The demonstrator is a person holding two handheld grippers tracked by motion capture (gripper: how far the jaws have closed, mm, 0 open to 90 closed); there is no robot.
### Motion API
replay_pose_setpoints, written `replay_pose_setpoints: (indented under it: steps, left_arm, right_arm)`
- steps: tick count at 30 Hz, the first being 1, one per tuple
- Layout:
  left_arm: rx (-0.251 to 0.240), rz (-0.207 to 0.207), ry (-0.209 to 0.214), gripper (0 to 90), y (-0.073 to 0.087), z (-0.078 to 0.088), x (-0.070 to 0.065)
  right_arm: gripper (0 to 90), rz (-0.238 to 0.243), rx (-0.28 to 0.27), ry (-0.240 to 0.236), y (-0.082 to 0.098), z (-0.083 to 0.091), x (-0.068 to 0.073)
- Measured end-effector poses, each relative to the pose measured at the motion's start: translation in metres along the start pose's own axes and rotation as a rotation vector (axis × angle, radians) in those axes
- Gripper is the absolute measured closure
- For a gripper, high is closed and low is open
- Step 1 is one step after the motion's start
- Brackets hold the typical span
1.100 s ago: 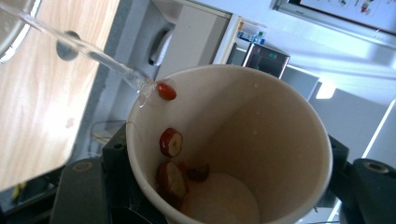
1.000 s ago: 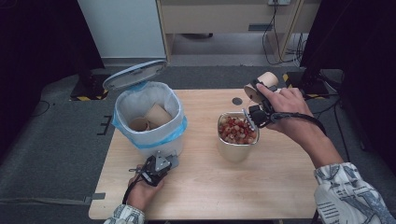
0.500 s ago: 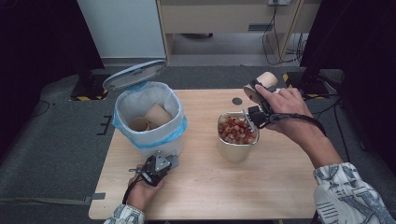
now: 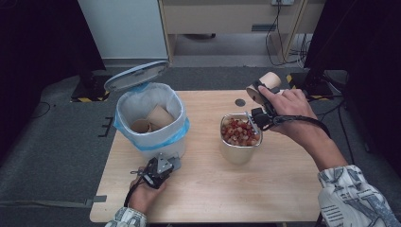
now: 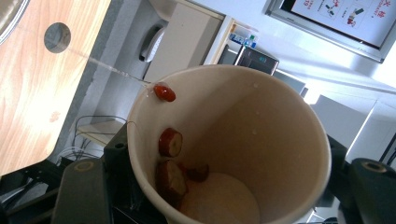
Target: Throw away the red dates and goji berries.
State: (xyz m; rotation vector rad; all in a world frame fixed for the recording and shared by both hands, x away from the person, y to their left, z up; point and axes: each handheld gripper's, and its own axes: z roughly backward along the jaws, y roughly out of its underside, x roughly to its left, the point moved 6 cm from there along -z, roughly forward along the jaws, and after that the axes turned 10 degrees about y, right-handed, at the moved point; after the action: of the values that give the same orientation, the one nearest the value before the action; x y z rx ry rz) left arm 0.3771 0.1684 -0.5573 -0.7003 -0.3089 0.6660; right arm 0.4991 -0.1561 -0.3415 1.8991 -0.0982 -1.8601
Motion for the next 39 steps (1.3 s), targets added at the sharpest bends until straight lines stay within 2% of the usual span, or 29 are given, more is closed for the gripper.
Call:
replay_pose_setpoints:
  steps: [6,7,8,9,10,11,14,16,17,18,20,21,22,23,24,25,27,28,30,31,33,37,38,39]
  left_arm:
    - [0.000,0.000,0.000,90.0,0.000,0.000,0.000]
    - [0.000,0.000,0.000,90.0,0.000,0.000,0.000]
    - [0.000,0.000,0.001,90.0,0.000,0.000,0.000]
    - [0.000,0.000,0.001,90.0,0.000,0.000,0.000]
    - [0.000,0.000,0.001,90.0,0.000,0.000,0.000]
    - [0.000,0.000,0.000,90.0,0.000,0.000,0.000]
    - [0.000,0.000,0.000,90.0,0.000,0.000,0.000]
    - [0.000,0.001,0.001,90.0,0.000,0.000,0.000]
    - [0.000,0.001,0.001,90.0,0.000,0.000,0.000]
    - [0.000,0.000,0.000,90.0,0.000,0.000,0.000]
    - [0.000,-0.001,-0.001,90.0,0.000,0.000,0.000]
    - [0.000,-0.001,-0.001,90.0,0.000,0.000,0.000]
    - [0.000,-0.001,0.000,90.0,0.000,0.000,0.000]
    - [0.000,-0.001,0.000,90.0,0.000,0.000,0.000]
    - [0.000,0.000,0.001,90.0,0.000,0.000,0.000]
    - [0.000,0.000,0.001,90.0,0.000,0.000,0.000]
    - [0.000,0.000,0.001,90.0,0.000,0.000,0.000]
    - [0.000,-0.001,0.000,90.0,0.000,0.000,0.000]
    - [0.000,-0.001,0.001,90.0,0.000,0.000,0.000]
    - [0.001,-0.001,0.001,90.0,0.000,0.000,0.000]
    - [0.000,0.000,0.001,90.0,0.000,0.000,0.000]
    - [0.000,0.000,0.001,90.0,0.000,0.000,0.000]
    - [0.000,0.000,0.001,90.0,0.000,0.000,0.000]
    - [0.000,-0.001,0.001,90.0,0.000,0.000,0.000]
  right_arm:
    - [31.2,-0.007,0.021,0.036,0.005,0.001,-0.010]
    - [31.2,0.018,0.025,0.041,0.004,0.000,-0.009]
    - [31.3,0.097,-0.003,0.012,-0.007,0.000,0.002]
    - [31.3,0.097,-0.003,0.012,-0.007,0.000,0.002]
    - [31.3,0.159,-0.028,-0.004,-0.014,-0.001,0.009]
    - [31.3,0.134,-0.013,-0.002,-0.012,-0.001,0.009]
    - [31.5,0.112,0.020,0.033,-0.005,-0.001,0.000]
    - [31.5,0.164,-0.013,0.017,-0.013,0.002,0.005]
    - [31.5,0.164,-0.013,0.017,-0.013,0.002,0.005]
    - [31.5,0.200,-0.032,0.009,-0.017,0.002,0.006]
    - [31.5,0.165,-0.001,0.026,-0.011,-0.001,0.004]
    - [31.5,0.165,-0.001,0.026,-0.011,-0.001,0.004]
    - [31.5,0.176,0.000,0.029,-0.011,-0.001,0.004]
    - [31.5,0.220,-0.020,0.025,-0.015,0.000,0.007]
    - [31.5,0.220,-0.020,0.025,-0.015,0.000,0.007]
    - [31.5,0.250,-0.034,0.016,-0.019,0.002,0.011]
    - [31.5,0.234,-0.022,0.019,-0.016,0.000,0.009]
    - [31.5,0.219,0.000,0.040,-0.011,-0.003,0.005]
    - [31.5,0.286,-0.027,0.010,-0.020,0.000,0.017]
    - [31.5,0.284,-0.045,0.003,-0.024,0.000,0.021]
    - [31.5,0.259,-0.028,0.024,-0.022,-0.002,0.016]
    - [31.5,0.276,-0.042,0.001,-0.025,-0.002,0.020]
    - [31.5,0.245,-0.035,0.004,-0.023,-0.003,0.017]
    - [31.5,0.245,-0.035,0.004,-0.023,-0.003,0.017]
